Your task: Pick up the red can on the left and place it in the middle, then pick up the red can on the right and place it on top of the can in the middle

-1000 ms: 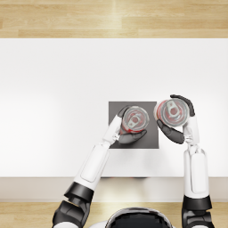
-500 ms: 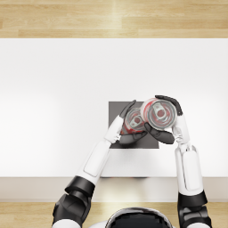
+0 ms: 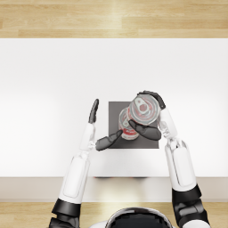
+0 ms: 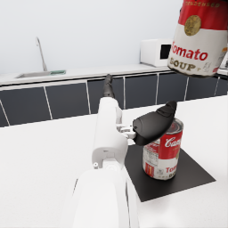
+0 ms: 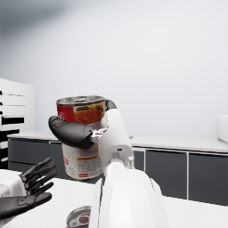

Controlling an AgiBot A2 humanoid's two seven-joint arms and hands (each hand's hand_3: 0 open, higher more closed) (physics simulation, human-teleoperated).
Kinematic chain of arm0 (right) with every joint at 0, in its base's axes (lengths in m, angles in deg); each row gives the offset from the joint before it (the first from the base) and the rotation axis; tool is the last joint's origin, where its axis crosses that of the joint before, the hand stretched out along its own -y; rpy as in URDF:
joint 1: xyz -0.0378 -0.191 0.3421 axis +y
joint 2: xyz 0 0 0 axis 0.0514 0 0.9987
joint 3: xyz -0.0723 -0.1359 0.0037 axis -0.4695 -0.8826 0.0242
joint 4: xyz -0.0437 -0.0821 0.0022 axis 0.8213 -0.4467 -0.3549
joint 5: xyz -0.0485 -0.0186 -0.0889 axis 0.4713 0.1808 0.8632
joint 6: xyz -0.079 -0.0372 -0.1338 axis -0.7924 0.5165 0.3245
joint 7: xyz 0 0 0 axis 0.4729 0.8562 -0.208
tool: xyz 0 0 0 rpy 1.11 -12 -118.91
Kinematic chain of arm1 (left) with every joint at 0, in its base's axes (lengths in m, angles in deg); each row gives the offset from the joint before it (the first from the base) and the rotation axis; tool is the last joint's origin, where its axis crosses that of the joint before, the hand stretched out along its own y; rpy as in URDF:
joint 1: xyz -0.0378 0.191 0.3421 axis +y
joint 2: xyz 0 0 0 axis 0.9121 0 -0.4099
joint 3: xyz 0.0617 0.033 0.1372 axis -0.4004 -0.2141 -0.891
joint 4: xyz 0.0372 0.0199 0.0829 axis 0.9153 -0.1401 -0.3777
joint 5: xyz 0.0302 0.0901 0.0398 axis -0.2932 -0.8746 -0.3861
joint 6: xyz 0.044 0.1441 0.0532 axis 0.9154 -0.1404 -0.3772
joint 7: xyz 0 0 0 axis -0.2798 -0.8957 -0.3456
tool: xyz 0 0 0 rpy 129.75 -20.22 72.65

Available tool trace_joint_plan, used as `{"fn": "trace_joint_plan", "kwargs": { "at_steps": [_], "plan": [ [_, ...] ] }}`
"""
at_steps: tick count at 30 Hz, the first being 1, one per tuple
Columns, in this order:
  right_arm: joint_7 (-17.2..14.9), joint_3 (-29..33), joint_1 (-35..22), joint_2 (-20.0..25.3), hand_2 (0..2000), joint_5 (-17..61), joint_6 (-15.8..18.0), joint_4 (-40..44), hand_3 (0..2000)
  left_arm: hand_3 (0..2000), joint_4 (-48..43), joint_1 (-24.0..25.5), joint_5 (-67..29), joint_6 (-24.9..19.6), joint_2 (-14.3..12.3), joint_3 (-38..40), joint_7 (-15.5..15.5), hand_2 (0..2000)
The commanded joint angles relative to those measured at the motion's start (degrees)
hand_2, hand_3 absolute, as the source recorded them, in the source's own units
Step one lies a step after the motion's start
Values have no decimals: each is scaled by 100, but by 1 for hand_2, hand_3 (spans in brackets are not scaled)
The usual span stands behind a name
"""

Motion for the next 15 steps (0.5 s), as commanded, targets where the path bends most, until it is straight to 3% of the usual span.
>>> {"fn": "trace_joint_plan", "kwargs": {
  "at_steps": [1,6,7,8,15],
  "plan": [
    [-155,-235,-253,121,2000,0,-87,155,1520,0,-949,582,1,0,82,1299,33,0],
    [-483,-412,-349,224,2000,0,-371,488,1520,0,-917,861,3,0,43,1794,99,0],
    [-503,-1727,-942,-948,2000,0,-393,590,1520,0,-914,899,4,0,38,1820,104,0],
    [-515,-718,-516,-45,2000,-3,-425,720,1520,0,-931,929,3,0,34,1803,107,0],
    [-540,-636,-382,-38,2000,1,-361,994,1520,0,-920,992,3,0,1,1628,114,0]
  ]
}}
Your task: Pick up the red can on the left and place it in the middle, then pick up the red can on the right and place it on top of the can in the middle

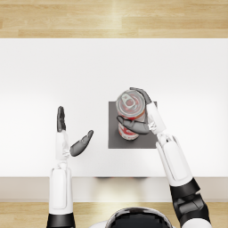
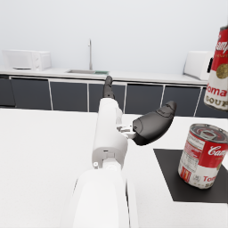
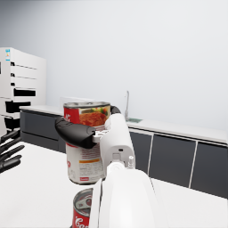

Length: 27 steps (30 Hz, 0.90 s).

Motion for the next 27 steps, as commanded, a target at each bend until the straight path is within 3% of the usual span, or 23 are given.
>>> {"fn": "trace_joint_plan", "kwargs": {
  "at_steps": [1,2,3,5,6,11,23,24,25,27],
  "plan": [
    [0,113,-23,25,2000,0,-4,136,1520,0,-57,28,0,0,-4,-92,0,0],
    [-3,99,-15,34,639,0,-22,147,1193,0,-46,36,0,0,-10,-112,0,0],
    [-5,99,12,34,0,-1,23,155,867,0,-47,73,0,0,-13,-131,0,0],
    [-41,126,57,41,0,0,-204,197,213,0,-36,116,-1,0,-21,-171,1,0],
    [-55,131,71,46,0,0,-377,202,0,0,-38,116,-1,0,-27,-188,1,0],
    [-82,155,95,97,0,0,-709,-6,0,0,-3,99,-1,0,-57,-213,1,0],
    [-89,818,-100,295,0,-1,-791,-862,0,0,-435,114,0,0,-121,-309,1,0],
    [-89,-2172,-1613,-2494,0,-1,-798,-945,0,0,-496,71,0,0,-130,-251,1,0],
    [-89,476,-288,-352,0,-8,-803,-996,0,0,-544,35,-1,0,-137,-218,1,0],
    [-89,664,-262,-492,0,3,-794,-1131,0,0,-715,-73,-1,0,-146,-101,1,0]
  ]
}}
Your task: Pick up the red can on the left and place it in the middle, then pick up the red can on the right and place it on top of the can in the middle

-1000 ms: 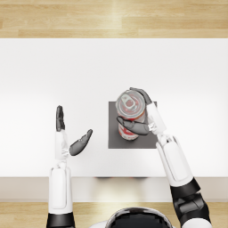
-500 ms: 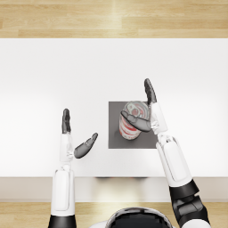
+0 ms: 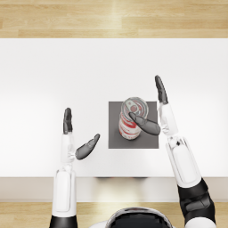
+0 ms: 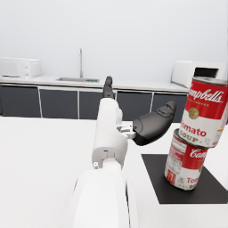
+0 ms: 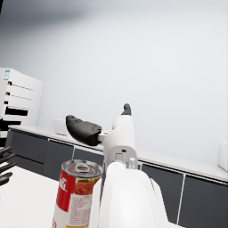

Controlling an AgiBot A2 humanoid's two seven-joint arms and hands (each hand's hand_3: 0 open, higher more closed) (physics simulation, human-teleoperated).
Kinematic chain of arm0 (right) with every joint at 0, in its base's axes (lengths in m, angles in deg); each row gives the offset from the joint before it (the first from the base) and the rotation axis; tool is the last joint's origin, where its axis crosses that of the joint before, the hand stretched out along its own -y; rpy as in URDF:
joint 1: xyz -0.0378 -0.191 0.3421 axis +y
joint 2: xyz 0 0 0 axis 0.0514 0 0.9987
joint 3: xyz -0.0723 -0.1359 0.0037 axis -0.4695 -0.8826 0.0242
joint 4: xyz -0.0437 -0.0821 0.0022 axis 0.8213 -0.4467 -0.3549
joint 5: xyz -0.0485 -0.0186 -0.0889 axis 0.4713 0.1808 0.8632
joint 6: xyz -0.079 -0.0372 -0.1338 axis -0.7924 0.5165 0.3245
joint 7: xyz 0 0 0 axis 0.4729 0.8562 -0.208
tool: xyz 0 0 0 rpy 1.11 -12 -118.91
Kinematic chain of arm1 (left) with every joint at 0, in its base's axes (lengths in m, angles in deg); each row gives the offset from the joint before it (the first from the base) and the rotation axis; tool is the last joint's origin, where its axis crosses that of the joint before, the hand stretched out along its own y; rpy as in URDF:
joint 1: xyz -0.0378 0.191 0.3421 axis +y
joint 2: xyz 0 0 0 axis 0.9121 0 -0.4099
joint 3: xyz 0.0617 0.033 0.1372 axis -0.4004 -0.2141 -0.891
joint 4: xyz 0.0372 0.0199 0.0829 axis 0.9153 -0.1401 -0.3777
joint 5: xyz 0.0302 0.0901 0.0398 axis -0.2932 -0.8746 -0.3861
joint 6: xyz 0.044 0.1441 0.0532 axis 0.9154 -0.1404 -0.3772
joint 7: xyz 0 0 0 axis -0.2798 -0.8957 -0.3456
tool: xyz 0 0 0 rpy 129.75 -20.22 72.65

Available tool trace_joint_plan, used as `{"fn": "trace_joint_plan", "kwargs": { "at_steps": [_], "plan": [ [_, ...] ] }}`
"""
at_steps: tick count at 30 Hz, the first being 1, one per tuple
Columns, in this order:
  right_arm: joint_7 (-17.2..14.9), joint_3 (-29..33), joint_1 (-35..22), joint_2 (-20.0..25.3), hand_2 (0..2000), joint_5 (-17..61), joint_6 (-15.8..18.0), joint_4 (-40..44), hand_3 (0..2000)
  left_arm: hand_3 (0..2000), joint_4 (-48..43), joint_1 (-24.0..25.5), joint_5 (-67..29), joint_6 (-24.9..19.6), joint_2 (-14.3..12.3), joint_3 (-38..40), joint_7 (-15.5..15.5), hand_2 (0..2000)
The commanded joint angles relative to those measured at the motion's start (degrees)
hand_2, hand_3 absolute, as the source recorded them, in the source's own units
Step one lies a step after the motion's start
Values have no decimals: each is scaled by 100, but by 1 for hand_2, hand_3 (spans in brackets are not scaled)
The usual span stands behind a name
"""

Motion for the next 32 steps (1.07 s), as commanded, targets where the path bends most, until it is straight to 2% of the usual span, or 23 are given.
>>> {"fn": "trace_joint_plan", "kwargs": {
  "at_steps": [1,5,6,9,11,13,19,32],
  "plan": [
    [0,707,64,-18,0,0,2,-306,0,0,-306,-269,0,0,-5,228,0,0],
    [0,1227,274,-40,0,-2,7,-437,0,0,-434,-523,0,0,44,669,0,0],
    [0,1364,328,-43,0,-2,109,-470,0,0,-441,-584,0,0,64,795,0,0],
    [1156,1614,465,-45,0,-3,425,-499,0,0,-317,-655,1,0,89,1056,0,0],
    [1566,1754,547,-42,0,-4,514,-523,0,0,-295,-626,1,0,83,1172,0,0],
    [1777,1905,631,-38,0,-4,560,-453,0,0,-237,-572,1,0,66,1220,0,0],
    [1970,1909,798,-25,0,-6,602,-394,0,0,-252,-485,2,0,38,1224,0,0],
    [2000,1959,843,-23,0,-6,608,-373,0,0,-253,-469,1,0,32,1258,0,0]
  ]
}}
